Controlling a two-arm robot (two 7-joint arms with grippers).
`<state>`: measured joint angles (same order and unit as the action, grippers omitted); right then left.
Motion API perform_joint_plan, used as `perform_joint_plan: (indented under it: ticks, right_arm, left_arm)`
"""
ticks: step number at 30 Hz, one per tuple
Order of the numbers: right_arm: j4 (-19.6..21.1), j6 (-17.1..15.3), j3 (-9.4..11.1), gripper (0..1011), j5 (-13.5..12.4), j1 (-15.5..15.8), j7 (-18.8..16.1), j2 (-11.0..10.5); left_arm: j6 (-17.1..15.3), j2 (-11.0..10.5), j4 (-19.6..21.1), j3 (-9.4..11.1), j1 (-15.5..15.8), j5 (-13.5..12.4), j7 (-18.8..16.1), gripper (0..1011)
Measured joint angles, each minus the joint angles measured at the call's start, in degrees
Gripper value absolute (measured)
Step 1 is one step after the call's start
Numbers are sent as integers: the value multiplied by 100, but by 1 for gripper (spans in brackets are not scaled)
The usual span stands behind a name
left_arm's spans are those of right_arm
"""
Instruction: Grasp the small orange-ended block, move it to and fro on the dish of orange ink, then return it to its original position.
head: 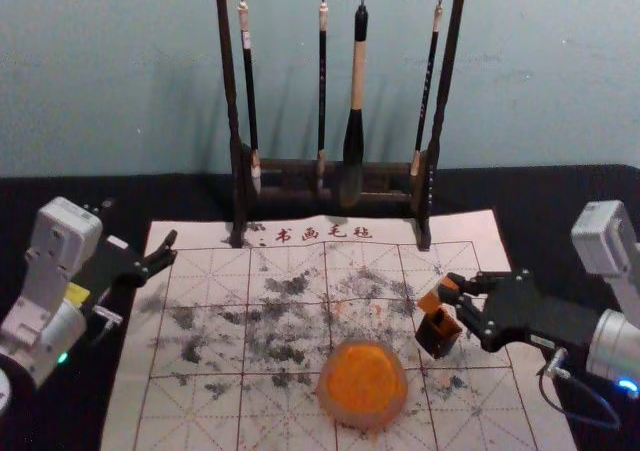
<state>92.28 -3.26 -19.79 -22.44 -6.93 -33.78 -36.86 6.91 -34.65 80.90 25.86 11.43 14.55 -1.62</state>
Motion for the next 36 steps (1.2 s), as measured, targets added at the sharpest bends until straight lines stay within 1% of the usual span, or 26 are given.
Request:
perform_joint_plan:
  ticks: [2, 3, 6, 8, 9, 12, 15, 21, 23, 28, 36]
  right_arm:
    - [51, -167, -73, 86, -3, -75, 10, -18]
    - [51, -167, -73, 86, -3, -75, 10, -18]
    - [123, -428, -203, 86, 4, -206, 44, -38]
    - [146, -512, -262, 86, 18, -268, 66, -39]
    - [165, -601, -328, 86, 48, -328, 83, -39]
    - [176, -736, -424, 86, 90, -417, 101, -30]
    - [178, -901, -598, 86, 190, -556, 118, -6]
    - [195, -1015, -811, 86, 348, -705, 96, 1]
    - [223, -1035, -913, 86, 412, -763, 29, -25]
    - [266, -1053, -1066, 86, 521, -839, -78, -76]
    - [371, -1093, -1282, 86, 611, -915, -298, -174]
  left_arm:
    - [0, 0, 0, 0, 0, 0, 0, 1002]
    - [0, 0, 0, 0, 0, 0, 0, 1001]
    - [0, 0, 0, 0, 0, 0, 0, 1001]
    - [0, 0, 0, 0, 0, 0, 0, 1001]
    - [0, 0, 0, 0, 0, 0, 0, 1001]
    - [0, 0, 0, 0, 0, 0, 0, 1001]
    - [0, 0, 0, 0, 0, 0, 0, 1001]
    - [0, 0, 0, 0, 0, 0, 0, 1001]
    - [0, 0, 0, 0, 0, 0, 0, 1001]
    - [0, 0, 0, 0, 0, 0, 0, 1001]
    - [0, 0, 0, 0, 0, 0, 0, 1001]
